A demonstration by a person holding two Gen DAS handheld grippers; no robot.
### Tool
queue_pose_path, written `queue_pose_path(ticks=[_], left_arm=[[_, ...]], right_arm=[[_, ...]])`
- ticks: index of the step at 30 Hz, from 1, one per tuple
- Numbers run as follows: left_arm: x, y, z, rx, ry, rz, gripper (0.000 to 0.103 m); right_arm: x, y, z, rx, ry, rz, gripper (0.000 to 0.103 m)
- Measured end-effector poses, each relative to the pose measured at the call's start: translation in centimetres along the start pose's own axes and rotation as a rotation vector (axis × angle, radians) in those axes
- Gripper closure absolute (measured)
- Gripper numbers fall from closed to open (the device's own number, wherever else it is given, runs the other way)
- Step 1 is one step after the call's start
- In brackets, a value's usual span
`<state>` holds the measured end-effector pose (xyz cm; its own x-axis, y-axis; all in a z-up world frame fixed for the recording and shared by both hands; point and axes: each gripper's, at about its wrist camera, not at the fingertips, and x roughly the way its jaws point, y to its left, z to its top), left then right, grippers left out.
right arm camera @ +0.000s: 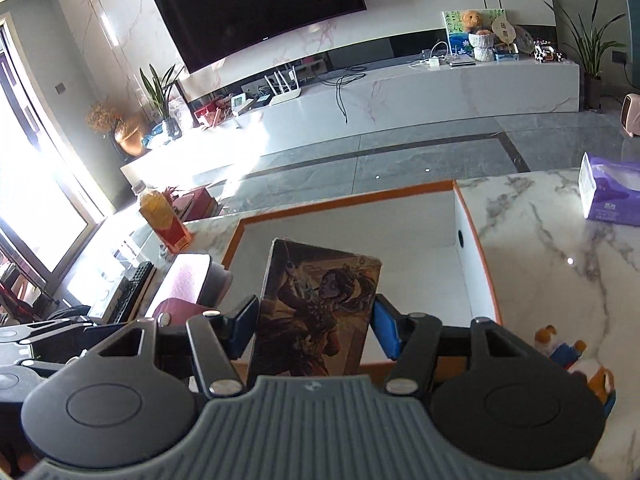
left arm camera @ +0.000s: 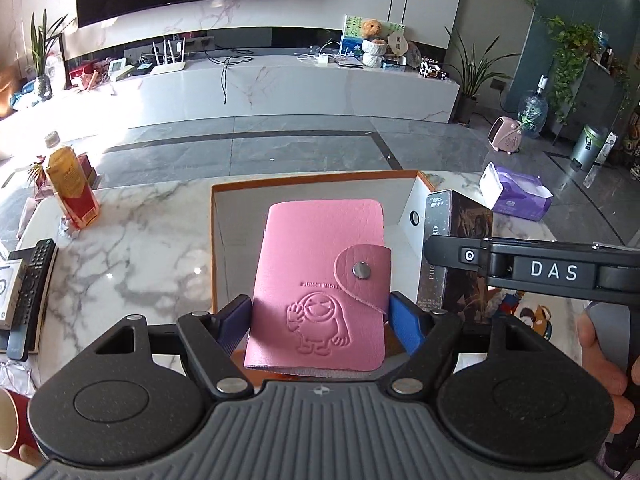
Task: Organize objects
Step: 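Lift and carry both held items over the orange box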
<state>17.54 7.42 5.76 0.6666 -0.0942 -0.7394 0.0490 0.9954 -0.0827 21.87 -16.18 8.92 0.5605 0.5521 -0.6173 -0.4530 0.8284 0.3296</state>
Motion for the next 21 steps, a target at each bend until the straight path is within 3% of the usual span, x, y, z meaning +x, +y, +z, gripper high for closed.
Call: queue_pose_path(ticks=[8,15,21], left_arm=[[5.6,-1.4,3.1,0.019,0.071,0.028,0.017],[10.3,-1.6,2.9,0.048,0.197,0.08,0.017],[12.7,-1.6,2.1,0.056,0.267,0.126,0.017]], right_arm=[[4.7,-3.8,2.9,0.032,0.034,-0.062,0.04],[10.0,-6.3,2.5,0.068,0.146,-0.071,0.04],[12.9,-5.9,1.6,0.027,0.207,-0.07,0.04]])
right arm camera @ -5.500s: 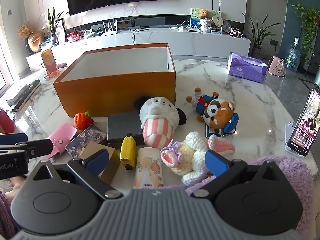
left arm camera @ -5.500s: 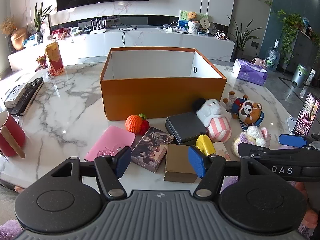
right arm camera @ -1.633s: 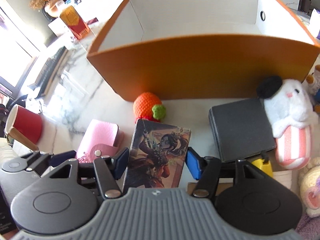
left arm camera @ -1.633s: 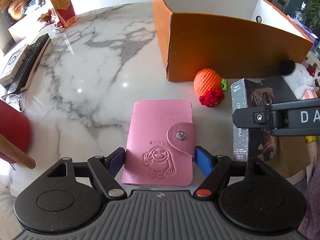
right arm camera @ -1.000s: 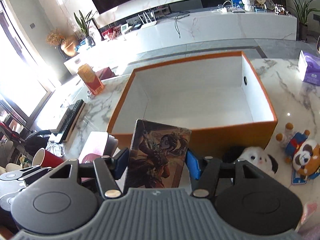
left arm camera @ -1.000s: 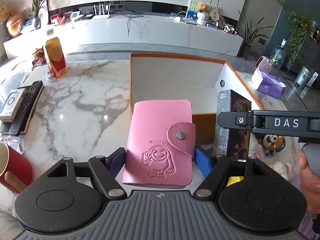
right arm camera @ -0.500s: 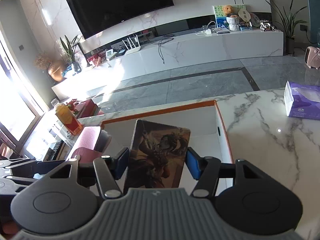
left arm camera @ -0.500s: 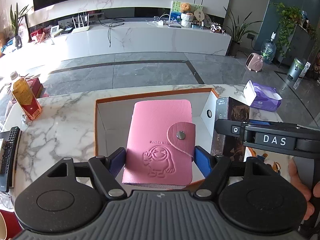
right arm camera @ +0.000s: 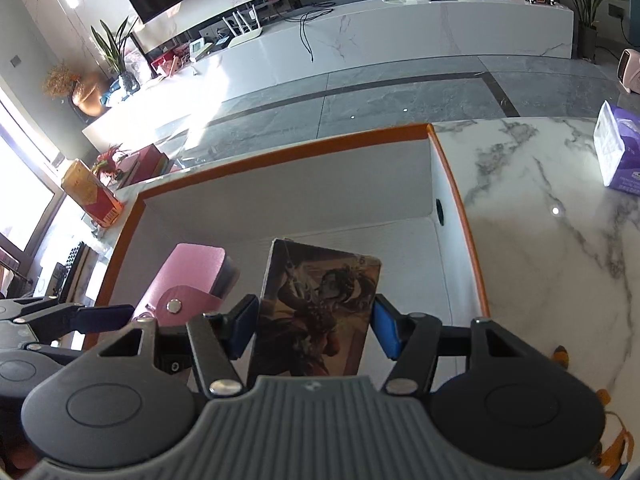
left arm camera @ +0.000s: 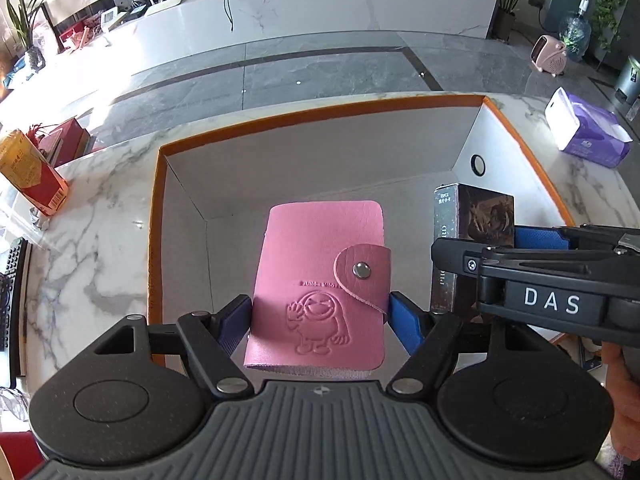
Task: Organize objects
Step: 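Lift and carry both held items over the orange box, then lower pink wallet into box and open left tool while right tool releases card box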
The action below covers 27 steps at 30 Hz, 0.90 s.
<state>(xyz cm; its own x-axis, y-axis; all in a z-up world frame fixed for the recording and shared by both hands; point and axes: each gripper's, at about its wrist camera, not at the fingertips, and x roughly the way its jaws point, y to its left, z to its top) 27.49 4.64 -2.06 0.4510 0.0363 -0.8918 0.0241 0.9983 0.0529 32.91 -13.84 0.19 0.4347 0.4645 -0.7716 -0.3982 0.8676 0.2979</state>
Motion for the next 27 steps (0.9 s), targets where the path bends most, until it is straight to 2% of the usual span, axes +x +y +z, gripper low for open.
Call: queue_pose_path(ticks=[7,8,9,10,15,19,21,27], left_arm=[[1.2,-0.8,-0.7,0.052,0.033,0.081,0.018],[1.3,-0.9,-0.8,0.06,0.037,0.085,0.042],[1.5,-0.9,-0.8,0.061,0.056,0.079,0.056],[1.7,-0.8,-0.7,0.047,0.087,0.079,0.059],[1.6,-0.6,-1.0,0.062,0.082,0.095,0.06],[1.0,0.4,-1.5,0.036,0.054,0.041,0.059],[0.5,1.0,-1.4,0.023,0.035,0.009,0.057],[-2.9,3.2,-1.4,0.0,-0.063,-0.012,0.051]], right_arm=[[2.0,0.6,-0.4,-0.043,0.043,-0.017,0.041],[2.1,0.7,-0.5,-0.049,0.047,-0.019,0.041],[2.3,0.7,-0.5,-0.053,0.052,-0.021,0.041],[2.5,0.8,-0.6,-0.056,0.056,-0.023,0.041],[3.3,1.0,-0.8,-0.058,0.081,-0.026,0.041],[3.7,0.9,-0.9,-0.05,0.098,-0.018,0.04],[3.7,1.1,-0.9,-0.062,0.101,-0.037,0.04],[4.6,1.3,-0.8,-0.09,0.148,-0.082,0.04]])
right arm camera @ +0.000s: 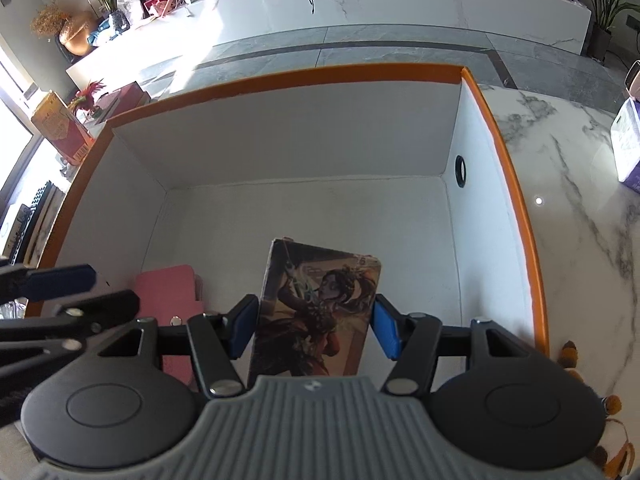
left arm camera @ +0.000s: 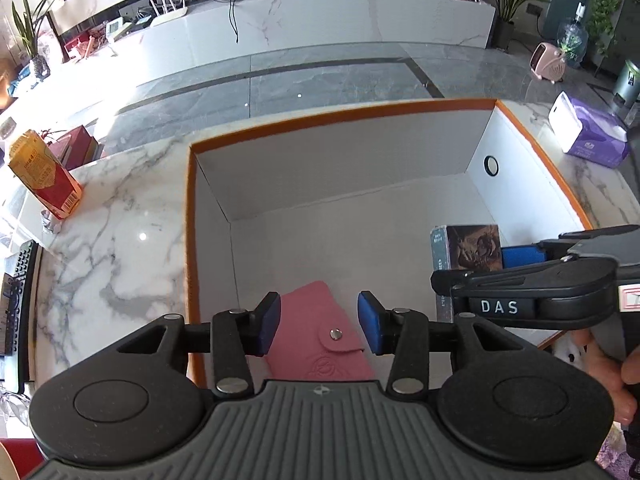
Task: Organize objects
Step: 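Lower pink wallet into box and open left tool while right tool releases card box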
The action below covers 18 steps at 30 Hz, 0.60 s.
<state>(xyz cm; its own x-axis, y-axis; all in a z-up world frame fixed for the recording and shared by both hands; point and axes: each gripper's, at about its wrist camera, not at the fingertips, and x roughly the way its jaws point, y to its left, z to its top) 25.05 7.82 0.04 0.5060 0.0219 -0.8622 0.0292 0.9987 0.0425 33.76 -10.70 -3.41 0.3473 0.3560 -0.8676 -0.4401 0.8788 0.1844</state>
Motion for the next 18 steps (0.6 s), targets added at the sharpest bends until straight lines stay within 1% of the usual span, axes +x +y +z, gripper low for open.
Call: queue_pose_path(ticks=[4,7,11,12,16,18], left_arm=[[-1.5,1.6,0.6,-0.021,-0.037,0.003,0.05],[-1.2,2.6,0.7,-0.04,-0.039,0.009,0.05],[-0.6,4.0,0.0,-0.065,-0.029,-0.011,0.05],[-0.7,4.2,-0.3,-0.059,-0.042,-0.014,0.05],[-0.3,4.8,-0.8,-0.064,-0.018,-0.029,0.054],[-0.1,5.1,-1.0,-0.076,-0.011,-0.036,0.058]], right_arm=[[0.6,0.6,0.5,-0.019,0.042,-0.002,0.04],[1.1,1.3,0.9,-0.034,0.078,-0.016,0.04],[1.9,2.3,1.4,-0.038,0.111,-0.017,0.04],[2.1,2.6,1.4,-0.047,0.117,-0.02,0.04],[3.4,4.7,1.6,-0.127,0.149,-0.064,0.04],[3.7,5.5,1.7,-0.164,0.161,-0.076,0.04]])
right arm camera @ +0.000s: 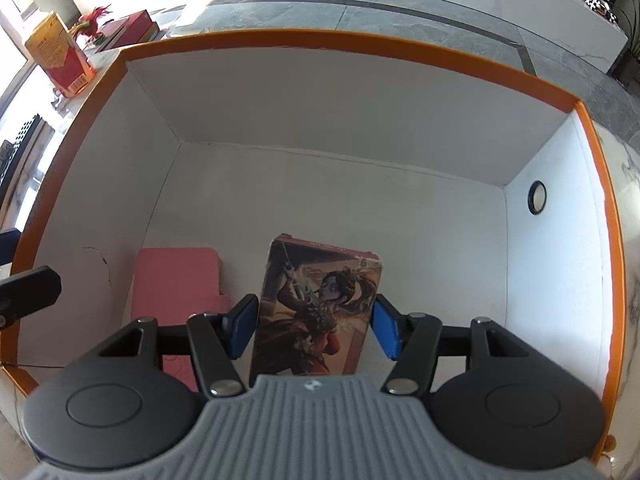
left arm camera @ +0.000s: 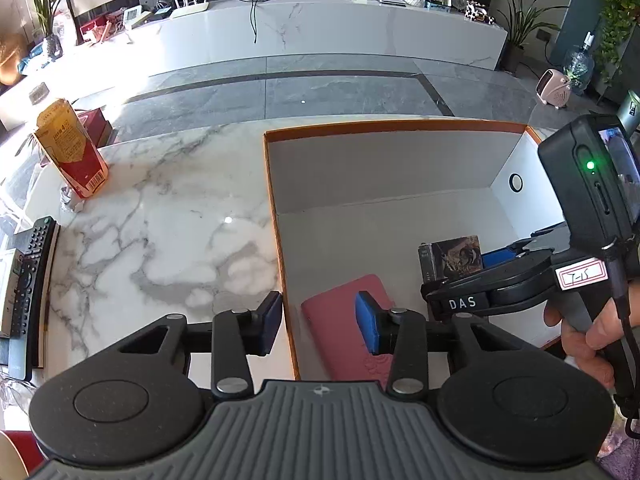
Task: Organize objects
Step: 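Lower pink wallet into box and open left tool while right tool releases card box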
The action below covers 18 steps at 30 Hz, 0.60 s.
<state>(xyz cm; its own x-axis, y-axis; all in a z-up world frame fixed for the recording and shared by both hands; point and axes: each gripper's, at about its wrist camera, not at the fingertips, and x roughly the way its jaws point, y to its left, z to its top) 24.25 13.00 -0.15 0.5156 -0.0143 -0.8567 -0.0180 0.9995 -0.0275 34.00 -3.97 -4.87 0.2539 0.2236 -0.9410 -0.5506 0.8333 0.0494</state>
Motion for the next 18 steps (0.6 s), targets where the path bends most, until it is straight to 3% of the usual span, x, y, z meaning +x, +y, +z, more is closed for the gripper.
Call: queue_pose_path(ticks=[5,12,18], left_arm=[[0.1,0.6,-0.3,-0.035,0.001,-0.025,0.063],[0.1,0.9,-0.3,-0.05,0.004,-0.035,0.065],[0.0,1.0,-0.3,-0.06,0.005,-0.038,0.065]], right_arm=[[1.2,2.0,0.8,-0.088,0.076,-0.026,0.041],[2.1,2.7,1.2,-0.069,0.177,0.091,0.041],[2.1,2.2,1.1,-0.041,0.206,0.115,0.041]])
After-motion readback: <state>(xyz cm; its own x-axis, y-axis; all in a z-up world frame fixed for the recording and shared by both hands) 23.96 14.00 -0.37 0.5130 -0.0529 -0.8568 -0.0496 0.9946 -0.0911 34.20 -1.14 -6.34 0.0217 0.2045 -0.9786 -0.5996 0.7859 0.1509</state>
